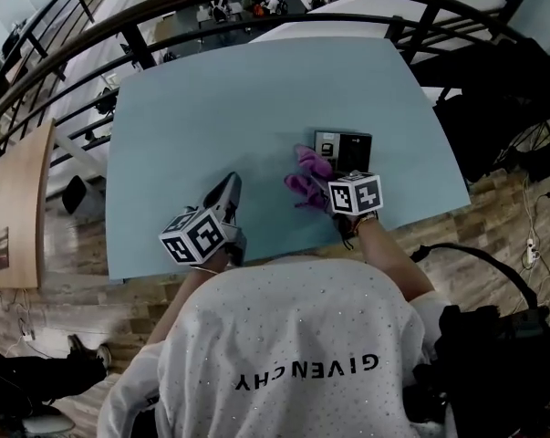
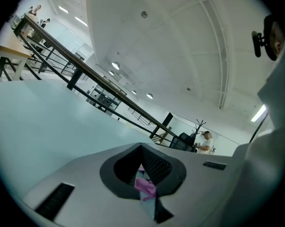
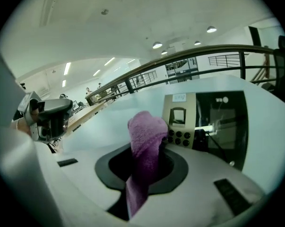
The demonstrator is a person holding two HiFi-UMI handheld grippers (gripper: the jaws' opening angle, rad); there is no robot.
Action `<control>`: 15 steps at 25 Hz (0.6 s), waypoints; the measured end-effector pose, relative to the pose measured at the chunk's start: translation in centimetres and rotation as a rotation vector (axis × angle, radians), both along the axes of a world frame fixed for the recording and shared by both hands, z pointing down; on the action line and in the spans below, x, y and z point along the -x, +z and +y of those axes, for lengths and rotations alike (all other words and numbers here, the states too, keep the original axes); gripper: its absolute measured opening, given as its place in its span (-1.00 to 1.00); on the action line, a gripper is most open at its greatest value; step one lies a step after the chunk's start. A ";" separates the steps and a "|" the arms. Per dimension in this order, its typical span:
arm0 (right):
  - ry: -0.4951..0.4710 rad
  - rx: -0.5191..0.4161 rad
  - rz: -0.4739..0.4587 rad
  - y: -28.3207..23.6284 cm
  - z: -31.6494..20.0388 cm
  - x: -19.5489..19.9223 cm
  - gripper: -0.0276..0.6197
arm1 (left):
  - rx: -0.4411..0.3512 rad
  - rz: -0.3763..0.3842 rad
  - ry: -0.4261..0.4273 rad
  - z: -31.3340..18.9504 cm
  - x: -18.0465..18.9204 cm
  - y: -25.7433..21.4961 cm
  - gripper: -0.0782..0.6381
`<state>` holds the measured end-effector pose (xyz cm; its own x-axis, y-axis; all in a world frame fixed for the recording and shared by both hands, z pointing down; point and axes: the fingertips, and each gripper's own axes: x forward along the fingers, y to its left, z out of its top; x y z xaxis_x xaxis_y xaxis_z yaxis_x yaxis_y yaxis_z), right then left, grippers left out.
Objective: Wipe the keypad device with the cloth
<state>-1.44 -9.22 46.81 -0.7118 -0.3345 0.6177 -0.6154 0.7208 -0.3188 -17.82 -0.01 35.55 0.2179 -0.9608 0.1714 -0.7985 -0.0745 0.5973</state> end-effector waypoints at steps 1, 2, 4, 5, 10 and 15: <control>-0.003 -0.009 -0.028 -1.2 -0.1 -0.4 -0.75 | -0.008 -0.008 -0.007 -0.1 -0.3 -0.4 -0.78; -0.006 -0.019 -0.063 -2.6 -0.2 -0.8 -0.75 | -0.017 -0.014 -0.016 -0.1 -0.6 -0.9 -0.78; -0.015 -0.045 -0.151 -6.0 -0.5 -1.7 -0.75 | -0.033 -0.014 -0.032 -0.3 -1.2 -1.6 -0.78; -0.019 -0.067 -0.197 -7.8 -0.5 -2.4 -0.75 | -0.039 -0.008 -0.036 -0.4 -1.7 -1.8 -0.78; -0.015 -0.277 -0.334 -16.6 0.4 -7.8 -0.76 | -0.062 -0.030 -0.014 0.0 -5.6 -3.1 -0.78; 0.031 -0.449 -0.364 -22.9 1.2 -13.5 -0.77 | -0.137 -0.121 0.028 0.9 -9.3 -6.4 -0.78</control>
